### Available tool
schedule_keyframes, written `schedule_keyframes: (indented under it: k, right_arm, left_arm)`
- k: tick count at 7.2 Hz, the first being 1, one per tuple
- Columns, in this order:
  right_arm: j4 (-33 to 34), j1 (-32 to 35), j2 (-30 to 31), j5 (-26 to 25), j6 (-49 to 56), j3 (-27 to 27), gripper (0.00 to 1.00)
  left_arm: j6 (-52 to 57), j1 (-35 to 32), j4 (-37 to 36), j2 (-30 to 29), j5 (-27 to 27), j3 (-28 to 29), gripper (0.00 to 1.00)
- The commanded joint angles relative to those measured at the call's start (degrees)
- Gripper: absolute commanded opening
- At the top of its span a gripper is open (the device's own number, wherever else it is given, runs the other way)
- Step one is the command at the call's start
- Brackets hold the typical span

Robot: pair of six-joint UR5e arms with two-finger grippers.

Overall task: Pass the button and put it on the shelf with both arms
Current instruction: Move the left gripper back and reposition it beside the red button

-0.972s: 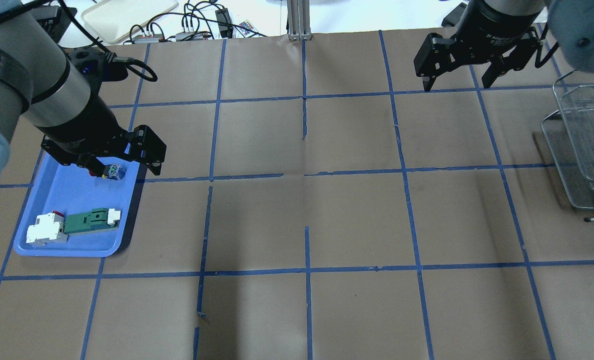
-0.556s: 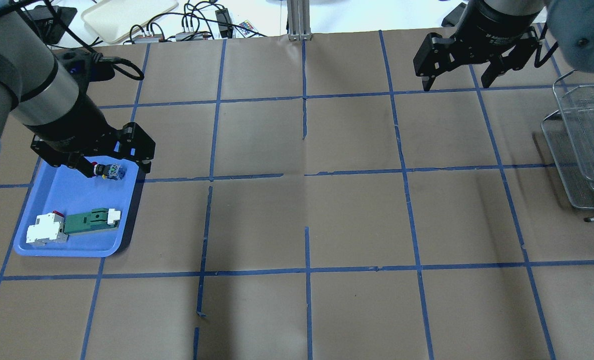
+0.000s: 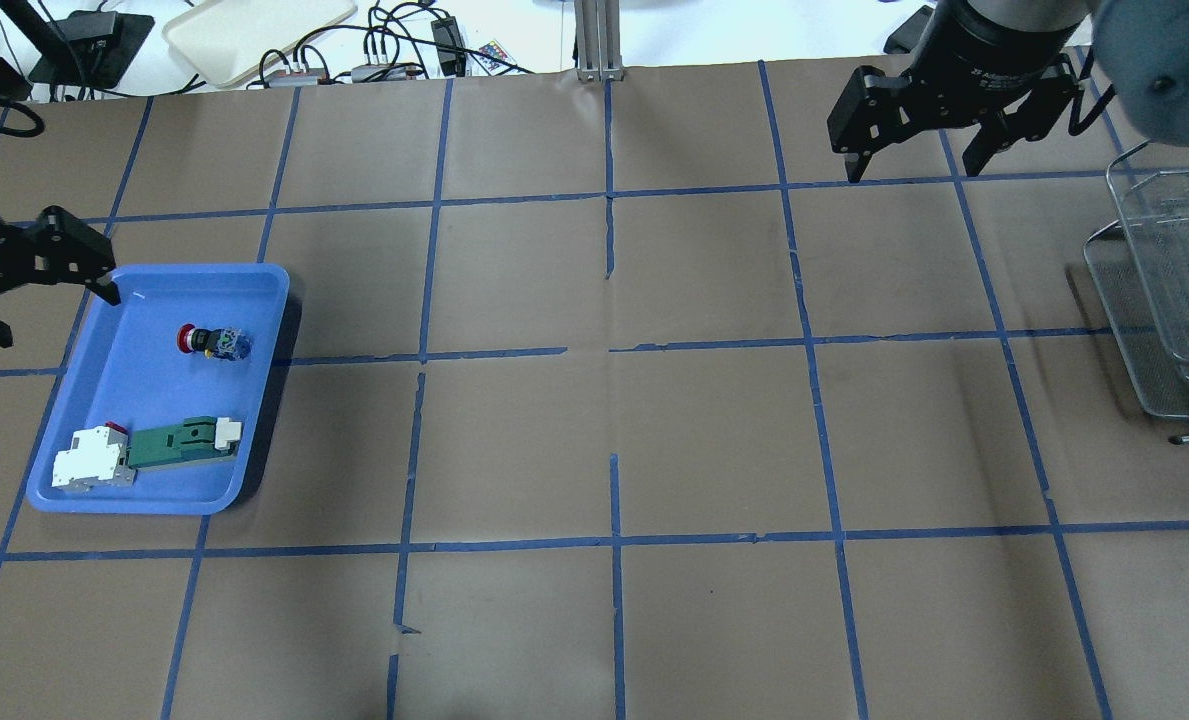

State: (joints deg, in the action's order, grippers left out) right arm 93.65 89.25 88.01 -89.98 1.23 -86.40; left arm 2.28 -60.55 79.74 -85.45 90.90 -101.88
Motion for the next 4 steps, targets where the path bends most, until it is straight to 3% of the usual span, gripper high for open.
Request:
schedule_keyframes:
  k: [1, 2, 4]
  right_arm:
    - [0.39, -0.13, -0.12, 0.06, 0.00, 0.00, 1.00]
    - [0.40, -0.13, -0.12, 0.06, -0.09, 0.00, 1.00]
    - [0.48, -0.21, -0.21, 0.06, -0.09, 0.00, 1.00]
  left_arm:
    - [-9.66, 8.05, -4.24, -7.15, -0.20, 1.67, 1.00]
    - [-17.67, 9.12, -4.25, -10.50, -1.33, 3.33, 1.00]
    - [-24.30, 9.40, -9.49, -18.66, -11.83, 5.89, 1.00]
